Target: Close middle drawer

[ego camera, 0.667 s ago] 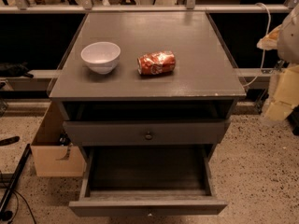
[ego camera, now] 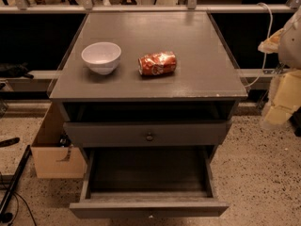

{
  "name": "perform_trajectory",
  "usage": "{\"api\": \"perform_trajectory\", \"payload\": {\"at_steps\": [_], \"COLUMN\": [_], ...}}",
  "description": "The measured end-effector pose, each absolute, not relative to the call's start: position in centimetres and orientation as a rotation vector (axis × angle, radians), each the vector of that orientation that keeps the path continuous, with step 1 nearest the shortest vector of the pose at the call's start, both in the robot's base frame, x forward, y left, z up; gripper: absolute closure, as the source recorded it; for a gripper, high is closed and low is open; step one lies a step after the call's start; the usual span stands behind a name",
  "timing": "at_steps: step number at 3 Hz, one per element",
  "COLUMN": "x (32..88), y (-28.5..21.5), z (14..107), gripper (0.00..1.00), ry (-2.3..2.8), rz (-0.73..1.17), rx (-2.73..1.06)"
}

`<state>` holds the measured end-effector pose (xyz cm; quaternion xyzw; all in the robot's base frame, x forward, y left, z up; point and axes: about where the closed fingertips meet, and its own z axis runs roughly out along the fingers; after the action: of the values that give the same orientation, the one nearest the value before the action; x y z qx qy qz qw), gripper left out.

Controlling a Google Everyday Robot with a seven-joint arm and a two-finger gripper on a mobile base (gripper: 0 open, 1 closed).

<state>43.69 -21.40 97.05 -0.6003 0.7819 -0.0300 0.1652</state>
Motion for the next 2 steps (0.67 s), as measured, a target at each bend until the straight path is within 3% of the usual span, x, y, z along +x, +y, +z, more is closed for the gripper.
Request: {"api": "perform_trajectory", "payload": {"at_steps": [2], "x": [38.6], "y": [-22.1], "z": [91.1], "gripper": [0.00], "ry": [2.191], "rz": [0.089], "rx": [-1.502]}}
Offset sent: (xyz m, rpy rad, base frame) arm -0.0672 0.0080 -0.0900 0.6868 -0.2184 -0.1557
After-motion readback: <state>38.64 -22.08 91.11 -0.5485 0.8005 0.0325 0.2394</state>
